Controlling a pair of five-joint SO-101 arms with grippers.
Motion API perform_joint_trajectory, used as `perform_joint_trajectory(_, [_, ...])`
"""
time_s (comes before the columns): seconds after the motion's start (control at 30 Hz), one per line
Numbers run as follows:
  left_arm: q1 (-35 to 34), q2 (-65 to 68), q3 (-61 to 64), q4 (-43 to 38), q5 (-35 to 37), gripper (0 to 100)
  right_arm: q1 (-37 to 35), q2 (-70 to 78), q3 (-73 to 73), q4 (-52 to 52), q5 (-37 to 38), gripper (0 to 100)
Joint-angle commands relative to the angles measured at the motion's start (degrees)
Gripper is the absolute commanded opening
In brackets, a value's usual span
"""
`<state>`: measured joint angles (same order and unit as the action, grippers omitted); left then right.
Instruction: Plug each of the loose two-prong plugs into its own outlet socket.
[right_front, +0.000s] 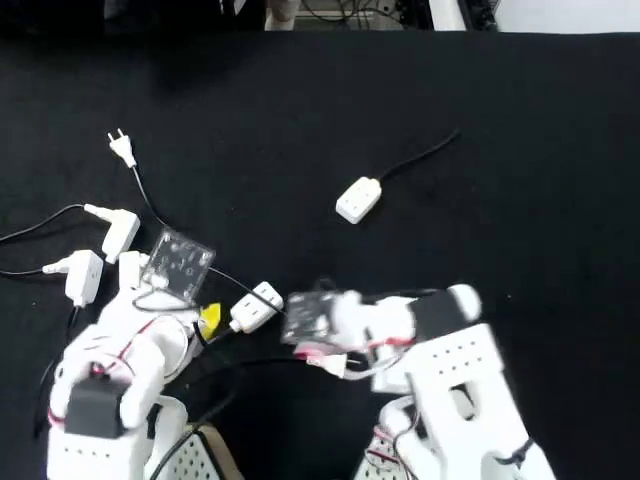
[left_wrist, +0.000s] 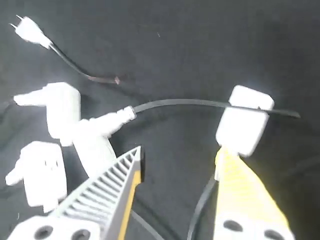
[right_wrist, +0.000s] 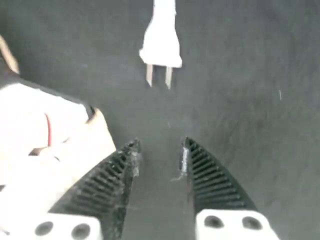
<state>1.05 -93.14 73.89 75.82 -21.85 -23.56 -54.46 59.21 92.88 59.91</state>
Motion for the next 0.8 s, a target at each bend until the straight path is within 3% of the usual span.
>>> perform_joint_trajectory(0.0, [-1.27,-5.01,6.37,-3.60,-0.26,24,-11.16,0.92,-0.40,-4.22,-8.35,13.5])
perform_joint_trajectory(0.23, [-1.71,-5.63,8.66,-2.55,-0.35,24,-17.05,18.07,-0.31,-12.57,-13.63,13.5])
perform_joint_trajectory(0.43, [-6.90,-5.71,11.74,-2.81,-4.22,24,-20.92,28.35,-0.31,-24.00,-22.77,13.5])
perform_joint_trajectory(0.6, [-11.56,-5.71,17.10,-4.84,-8.09,24,-20.13,31.43,-0.13,-28.40,-26.64,13.5])
perform_joint_trajectory(0.77, [-13.23,-5.80,17.80,-4.92,-8.44,24,-15.56,31.16,-0.31,-27.87,-23.38,13.4])
